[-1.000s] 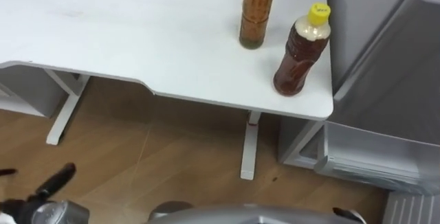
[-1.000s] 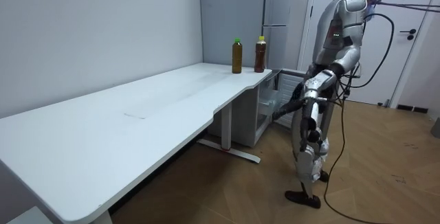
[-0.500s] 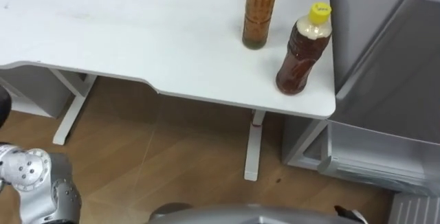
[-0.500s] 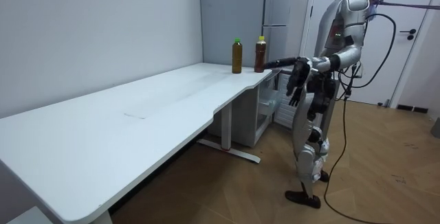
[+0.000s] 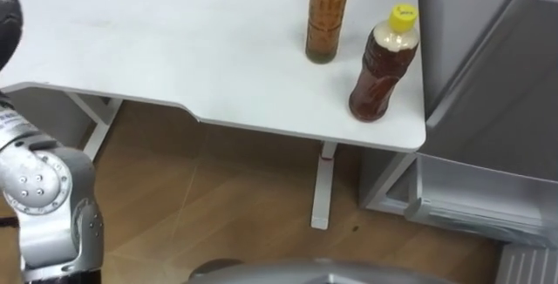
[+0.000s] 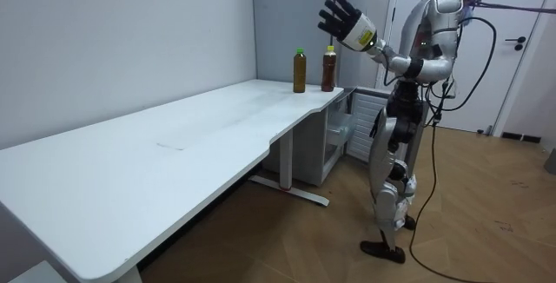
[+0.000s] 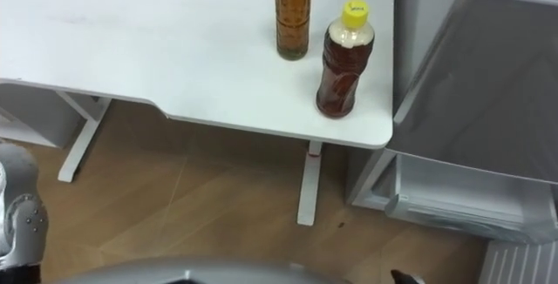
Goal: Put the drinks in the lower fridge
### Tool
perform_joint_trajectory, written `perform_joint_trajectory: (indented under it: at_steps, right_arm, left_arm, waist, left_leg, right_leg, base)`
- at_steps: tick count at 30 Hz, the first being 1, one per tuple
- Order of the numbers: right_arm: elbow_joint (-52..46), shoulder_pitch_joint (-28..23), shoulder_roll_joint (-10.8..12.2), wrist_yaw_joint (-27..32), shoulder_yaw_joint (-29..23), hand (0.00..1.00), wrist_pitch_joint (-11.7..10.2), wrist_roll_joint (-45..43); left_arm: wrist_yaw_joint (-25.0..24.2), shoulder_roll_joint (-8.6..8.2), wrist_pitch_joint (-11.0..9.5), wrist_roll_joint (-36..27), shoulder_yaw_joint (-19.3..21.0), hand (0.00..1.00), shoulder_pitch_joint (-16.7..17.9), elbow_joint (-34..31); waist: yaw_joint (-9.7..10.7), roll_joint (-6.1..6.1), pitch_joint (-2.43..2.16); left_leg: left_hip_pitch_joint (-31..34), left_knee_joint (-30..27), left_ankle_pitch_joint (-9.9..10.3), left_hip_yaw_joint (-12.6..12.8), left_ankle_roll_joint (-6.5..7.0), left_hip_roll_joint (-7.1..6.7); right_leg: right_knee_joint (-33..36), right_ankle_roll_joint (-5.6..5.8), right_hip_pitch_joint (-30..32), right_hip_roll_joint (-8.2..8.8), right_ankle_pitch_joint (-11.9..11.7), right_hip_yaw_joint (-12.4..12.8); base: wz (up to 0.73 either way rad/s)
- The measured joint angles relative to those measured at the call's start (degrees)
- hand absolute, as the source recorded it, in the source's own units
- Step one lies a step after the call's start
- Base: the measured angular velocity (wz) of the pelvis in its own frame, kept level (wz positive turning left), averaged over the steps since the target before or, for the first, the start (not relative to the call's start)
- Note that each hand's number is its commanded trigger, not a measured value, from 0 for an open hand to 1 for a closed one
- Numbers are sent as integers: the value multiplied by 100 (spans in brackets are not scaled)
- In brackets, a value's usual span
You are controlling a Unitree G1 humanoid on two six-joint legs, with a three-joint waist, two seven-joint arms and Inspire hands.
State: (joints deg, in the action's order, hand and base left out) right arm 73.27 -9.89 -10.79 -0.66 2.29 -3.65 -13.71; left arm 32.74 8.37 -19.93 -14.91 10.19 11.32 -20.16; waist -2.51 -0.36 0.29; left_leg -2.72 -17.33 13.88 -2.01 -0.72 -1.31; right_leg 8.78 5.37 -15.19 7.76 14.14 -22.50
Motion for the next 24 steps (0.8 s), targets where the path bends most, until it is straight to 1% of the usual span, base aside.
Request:
perform_joint_trajectory:
  at_steps: [2, 4, 6, 8, 10, 11, 13, 16, 17, 18, 19, 20, 22, 24]
  right_arm:
    - [61, 59, 4, -60, 5, 0, 2, -5]
    - [68, 78, 1, -85, 16, 0, 3, -7]
    - [74, 112, -3, -122, 31, 0, 3, -40]
    - [182, 210, -14, -154, 35, 0, 8, -40]
    - [280, 329, -26, -187, 38, 0, 39, -40]
    - [280, 340, -31, -193, 38, 0, 59, -40]
    - [278, 360, -32, -198, 111, 0, 103, -46]
    - [279, 396, -24, -188, 153, 0, 123, -217]
    - [278, 441, -11, -174, 156, 0, 123, -324]
    - [276, 456, 3, -133, 157, 0, 122, -422]
    - [276, 467, 7, -109, 166, 0, 122, -476]
    - [274, 474, 6, -90, 196, 0, 123, -487]
    - [251, 481, 8, -13, 288, 0, 123, -506]
    - [254, 466, 11, 26, 308, 0, 132, -509]
  left_arm:
    - [-233, 1, 1, 1, -80, 0, -13, -142]
    - [-456, 1, 3, 1, -186, 0, -148, -194]
    - [-794, 9, 21, -17, -361, 0, -325, -254]
    - [-1106, 23, 115, -71, -526, 0, -453, -361]
    - [-1570, 46, 195, -71, -679, 0, -589, -389]
    - [-1667, 50, 231, -71, -711, 0, -613, -397]
    - [-2007, 76, 345, -172, -825, 0, -722, -415]
    - [-2337, 103, 397, -363, -1072, 0, -753, -425]
    - [-2547, 109, 486, -440, -1185, 0, -759, -469]
    - [-2748, 122, 562, -592, -1312, 0, -809, -481]
    - [-2948, 123, 634, -654, -1400, 0, -875, -482]
    - [-3029, 128, 653, -718, -1439, 0, -892, -491]
    - [-3330, 131, 726, -818, -1503, 0, -905, -584]
    - [-3522, 126, 767, -876, -1539, 0, -931, -649]
  waist:
    - [69, 8, -4]
    - [82, 19, 10]
    - [102, 14, 21]
    - [114, 9, 24]
    - [124, 4, 19]
    - [138, 4, 19]
    - [222, 17, 16]
    - [320, 3, 20]
    - [381, -3, 20]
    - [388, -12, 19]
    - [385, -34, 29]
    - [385, -39, 31]
    - [400, -48, 11]
    - [422, -48, 10]
  left_leg:
    - [5, -8, 0, 2, 0, 1]
    - [13, -15, 0, 14, 1, 7]
    - [12, -10, 1, 57, 1, 25]
    - [32, -8, 1, 95, 1, 53]
    - [70, -7, 1, 159, 1, 69]
    - [88, -9, 1, 172, 1, 71]
    - [108, -9, 0, 181, 2, 68]
    - [97, 18, -3, 191, 6, 62]
    - [96, 19, -3, 193, 6, 64]
    - [84, 26, -3, 210, 6, 67]
    - [50, 60, -4, 245, 6, 74]
    - [34, 73, -4, 279, 5, 80]
    - [10, 117, -4, 389, 5, 101]
    - [5, 121, -4, 435, 5, 109]
  right_leg:
    - [6, 0, 10, -2, 0, 14]
    - [10, -3, 19, -7, -2, 33]
    - [31, -6, 48, -8, -6, 55]
    - [111, -8, 126, -11, -7, 103]
    - [108, -19, 199, -17, -14, 195]
    - [108, -21, 221, -16, -15, 202]
    - [109, -21, 250, -8, -17, 207]
    - [107, -21, 258, -2, -17, 230]
    - [105, -21, 262, -4, -17, 250]
    - [102, -21, 264, -7, -17, 276]
    - [102, -21, 264, -6, -17, 309]
    - [102, -21, 271, -7, -17, 345]
    - [108, -21, 328, -9, -17, 436]
    - [108, -21, 344, -9, -17, 471]
  base:
    - [0]
    - [-2]
    - [-8]
    - [-12]
    - [-16]
    - [-10]
    - [-2]
    - [0]
    - [-4]
    - [-9]
    - [-14]
    - [-24]
    - [-25]
    - [-12]
